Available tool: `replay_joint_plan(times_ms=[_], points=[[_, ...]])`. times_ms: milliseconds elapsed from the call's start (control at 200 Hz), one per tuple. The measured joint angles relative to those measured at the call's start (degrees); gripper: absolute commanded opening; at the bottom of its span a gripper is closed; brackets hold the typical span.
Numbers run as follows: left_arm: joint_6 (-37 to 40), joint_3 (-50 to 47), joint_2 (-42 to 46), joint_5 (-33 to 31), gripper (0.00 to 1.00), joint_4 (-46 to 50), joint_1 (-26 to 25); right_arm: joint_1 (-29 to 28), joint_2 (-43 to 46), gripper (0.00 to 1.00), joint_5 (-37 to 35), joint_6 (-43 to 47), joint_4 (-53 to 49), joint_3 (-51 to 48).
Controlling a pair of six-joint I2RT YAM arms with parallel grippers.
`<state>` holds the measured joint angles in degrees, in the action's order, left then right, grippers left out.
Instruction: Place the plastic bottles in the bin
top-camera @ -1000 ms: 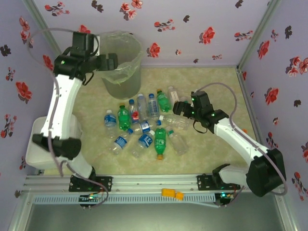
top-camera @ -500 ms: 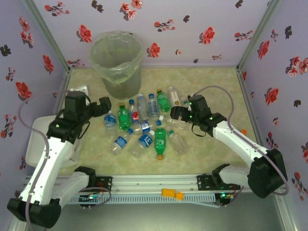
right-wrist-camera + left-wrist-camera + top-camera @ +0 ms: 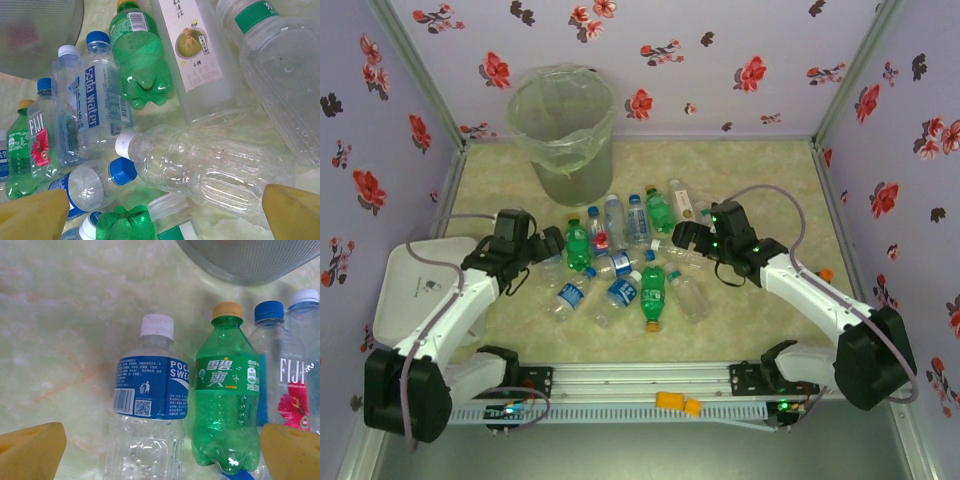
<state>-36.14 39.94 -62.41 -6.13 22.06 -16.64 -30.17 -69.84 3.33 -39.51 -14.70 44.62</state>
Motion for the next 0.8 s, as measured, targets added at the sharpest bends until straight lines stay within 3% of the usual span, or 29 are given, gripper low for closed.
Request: replay_joint_plan(times_ms=[485,795], points=[[-2.93,-2.38,-13.11,0.28,0.96,-7.26,-3.34,-0.22,4.04,1.00,0.70,-0.09,1.62,-3.45],[-2.54,-2.40,-14.67,-3.21,0.77,-7.15,-3.37,-0.22,7.26,1.00,0.31,0.79,3.43,-6.51]])
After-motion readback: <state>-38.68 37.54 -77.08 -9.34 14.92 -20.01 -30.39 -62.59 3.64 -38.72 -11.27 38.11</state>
